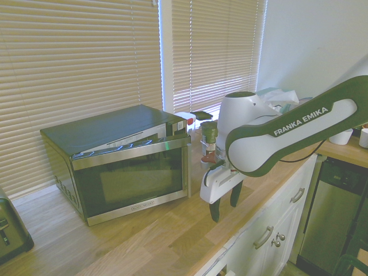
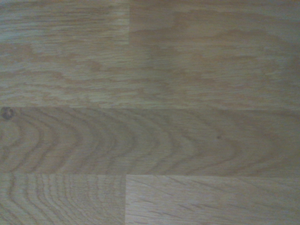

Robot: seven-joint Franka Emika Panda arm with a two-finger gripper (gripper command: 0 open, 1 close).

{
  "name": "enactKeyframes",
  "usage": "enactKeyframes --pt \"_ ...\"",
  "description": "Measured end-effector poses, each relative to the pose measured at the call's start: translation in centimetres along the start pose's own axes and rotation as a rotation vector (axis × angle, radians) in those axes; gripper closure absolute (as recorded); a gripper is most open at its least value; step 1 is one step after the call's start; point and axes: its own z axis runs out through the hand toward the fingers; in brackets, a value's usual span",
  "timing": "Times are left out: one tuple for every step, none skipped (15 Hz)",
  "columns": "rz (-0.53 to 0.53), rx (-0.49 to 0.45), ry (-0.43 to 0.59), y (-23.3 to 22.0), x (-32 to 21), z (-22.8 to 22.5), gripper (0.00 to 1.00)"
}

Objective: Close the microwave

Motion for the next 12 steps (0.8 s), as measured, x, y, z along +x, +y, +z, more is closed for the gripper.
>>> enactKeyframes --pt "0.001 -0.001 -0.001 0.0 0.0 0.1 0.00" --pt "0.001 -0.003 -0.002 0.0 0.0 0.1 0.00" --pt "-0.005 0.003 0.003 -0.1 0.0 0.1 0.00" --pt "-0.017 0.009 0.012 -0.5 -0.3 -0.1 0.00" --pt "-0.039 0.017 0.028 -1.1 -0.8 -0.5 0.00" --pt "-0.064 0.024 0.045 -2.1 -1.7 -1.0 0.00" --pt "-0.082 0.031 0.061 -3.0 -2.5 -1.7 0.00" --pt "-0.096 0.036 0.076 -3.9 -3.3 -2.3 0.00" --pt "-0.107 0.041 0.088 -4.7 -3.9 -2.9 0.00" --pt "-0.118 0.046 0.099 -5.5 -4.4 -3.4 0.00" --pt "-0.126 0.051 0.110 -6.2 -4.9 -4.0 0.00" --pt "-0.131 0.053 0.120 -6.9 -5.3 -4.7 0.00"
